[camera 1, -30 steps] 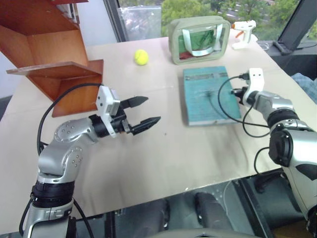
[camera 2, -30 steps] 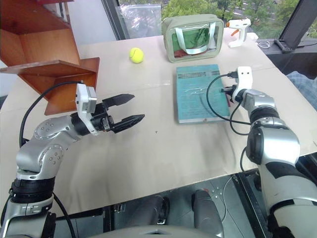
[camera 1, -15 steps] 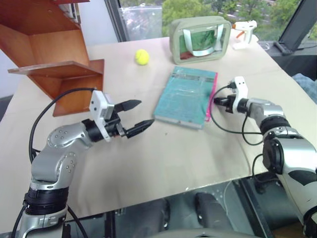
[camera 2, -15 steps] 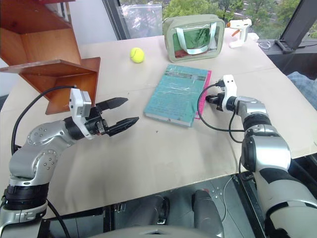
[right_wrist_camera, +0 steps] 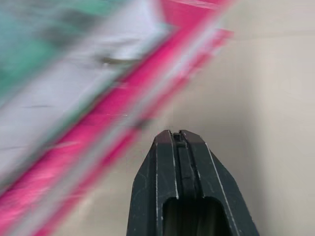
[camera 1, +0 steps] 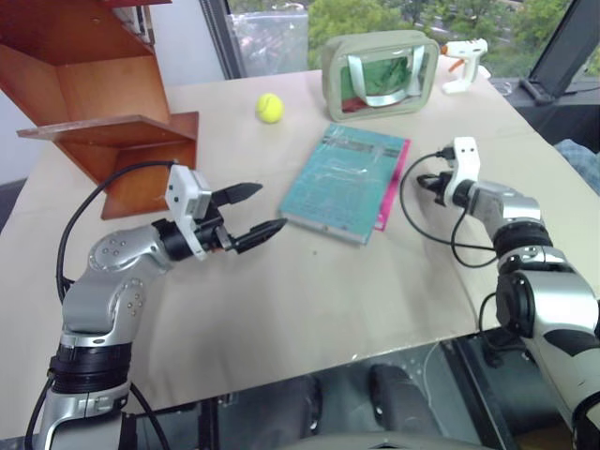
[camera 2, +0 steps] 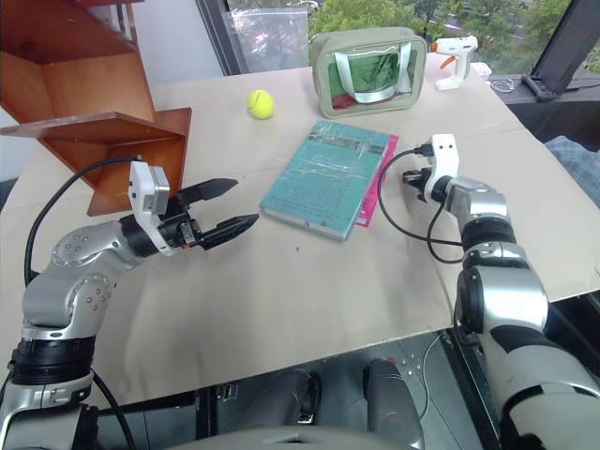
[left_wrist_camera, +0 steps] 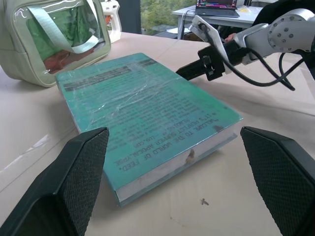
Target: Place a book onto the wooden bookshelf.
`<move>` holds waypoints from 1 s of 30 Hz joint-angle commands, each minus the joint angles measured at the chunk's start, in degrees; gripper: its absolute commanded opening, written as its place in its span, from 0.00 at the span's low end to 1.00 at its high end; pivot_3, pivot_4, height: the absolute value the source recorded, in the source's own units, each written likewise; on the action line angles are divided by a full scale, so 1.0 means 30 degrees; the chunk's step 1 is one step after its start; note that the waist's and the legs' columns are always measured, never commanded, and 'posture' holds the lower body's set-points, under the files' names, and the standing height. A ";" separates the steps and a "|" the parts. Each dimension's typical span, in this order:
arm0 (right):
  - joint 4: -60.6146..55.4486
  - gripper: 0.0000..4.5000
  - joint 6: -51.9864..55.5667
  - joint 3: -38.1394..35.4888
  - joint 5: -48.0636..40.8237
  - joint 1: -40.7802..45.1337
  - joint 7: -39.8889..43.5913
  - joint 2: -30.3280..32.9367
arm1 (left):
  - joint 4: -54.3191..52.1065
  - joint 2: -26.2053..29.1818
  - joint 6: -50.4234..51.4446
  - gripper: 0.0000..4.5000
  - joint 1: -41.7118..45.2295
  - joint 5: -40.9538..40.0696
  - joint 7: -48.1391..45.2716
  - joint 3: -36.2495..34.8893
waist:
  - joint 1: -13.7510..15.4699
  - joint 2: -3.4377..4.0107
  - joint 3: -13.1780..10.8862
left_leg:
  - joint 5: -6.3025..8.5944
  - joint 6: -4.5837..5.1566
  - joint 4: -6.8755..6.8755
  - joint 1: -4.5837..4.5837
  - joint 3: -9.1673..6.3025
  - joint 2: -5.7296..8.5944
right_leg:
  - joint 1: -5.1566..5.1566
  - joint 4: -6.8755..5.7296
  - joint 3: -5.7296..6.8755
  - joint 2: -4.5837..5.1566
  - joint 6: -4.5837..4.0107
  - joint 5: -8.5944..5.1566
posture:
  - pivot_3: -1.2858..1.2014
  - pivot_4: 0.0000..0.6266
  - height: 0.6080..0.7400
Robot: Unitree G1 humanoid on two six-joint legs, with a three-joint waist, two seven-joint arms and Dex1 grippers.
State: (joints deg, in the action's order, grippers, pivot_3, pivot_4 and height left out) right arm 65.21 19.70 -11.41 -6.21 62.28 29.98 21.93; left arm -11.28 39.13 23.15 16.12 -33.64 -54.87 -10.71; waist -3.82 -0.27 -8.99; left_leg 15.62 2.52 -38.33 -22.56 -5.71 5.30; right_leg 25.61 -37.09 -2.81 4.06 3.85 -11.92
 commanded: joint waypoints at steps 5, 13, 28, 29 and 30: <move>0.2757 0.02 -0.2448 -0.0363 0.0214 0.2102 -0.1808 -0.0903 | -0.0410 0.0279 -0.0387 1.00 0.0249 0.0026 0.0033 -0.0551 | -0.0108 -0.0001 0.0000 | 0.0000 0.0001 0.0002 0.0004 0.0010 -0.0011 | 0.0002 -0.0002 -0.0013 -0.0006 0.0000 0.0000 | 0.52 0.24 1.00; 0.2554 0.02 -0.2843 0.0121 0.0067 0.1745 0.2889 -0.2398 | -0.0503 0.1146 -0.0382 1.00 -0.0519 -0.0040 0.0029 -0.1659 | -0.0100 0.0001 0.0000 | 0.0000 0.0001 -0.0001 0.0001 0.0001 -0.0007 | 0.0000 -0.0002 -0.0002 -0.0011 0.0000 0.0000 | 0.52 0.24 1.00; -0.6122 0.02 -0.0253 0.0981 -0.1298 -0.2503 0.6060 -0.3613 | 0.1643 0.1903 -0.0040 1.00 0.0082 -0.0221 -0.0412 -0.2294 | -0.0049 0.0002 0.0001 | -0.0001 -0.0002 -0.0010 0.0001 -0.0024 -0.0003 | 0.0003 -0.0017 0.0020 -0.0011 0.0001 0.0000 | 0.52 0.24 1.00; -0.7956 0.02 0.0007 0.0769 -0.1544 -0.3301 0.5518 -0.3524 | 0.1860 0.1951 0.0042 1.00 0.0124 -0.0179 -0.0406 -0.2264 | 0.0004 0.0002 0.0001 | -0.0001 -0.0002 -0.0010 0.0000 -0.0030 -0.0002 | 0.0003 -0.0017 0.0025 -0.0011 0.0001 0.0000 | 0.52 0.24 1.00; -1.1229 0.02 0.0552 0.0949 -0.1757 -0.4787 0.5342 -0.3323 | 0.2164 0.2007 0.0140 1.00 0.0195 -0.0164 -0.0463 -0.2251 | 0.0010 0.0003 0.0001 | -0.0001 -0.0002 -0.0010 -0.0003 -0.0046 -0.0001 | 0.0002 -0.0014 0.0043 -0.0009 0.0001 0.0000 | 0.52 0.24 1.00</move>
State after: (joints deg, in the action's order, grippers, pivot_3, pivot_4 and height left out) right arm 46.40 18.95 -7.94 -9.24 52.23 47.78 10.73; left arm -5.49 44.25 23.22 15.72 -33.33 -56.22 -15.56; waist -3.79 -0.26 -8.98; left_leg 15.62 2.51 -38.37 -22.57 -5.86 5.29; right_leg 25.63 -37.15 -2.68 4.04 3.85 -11.92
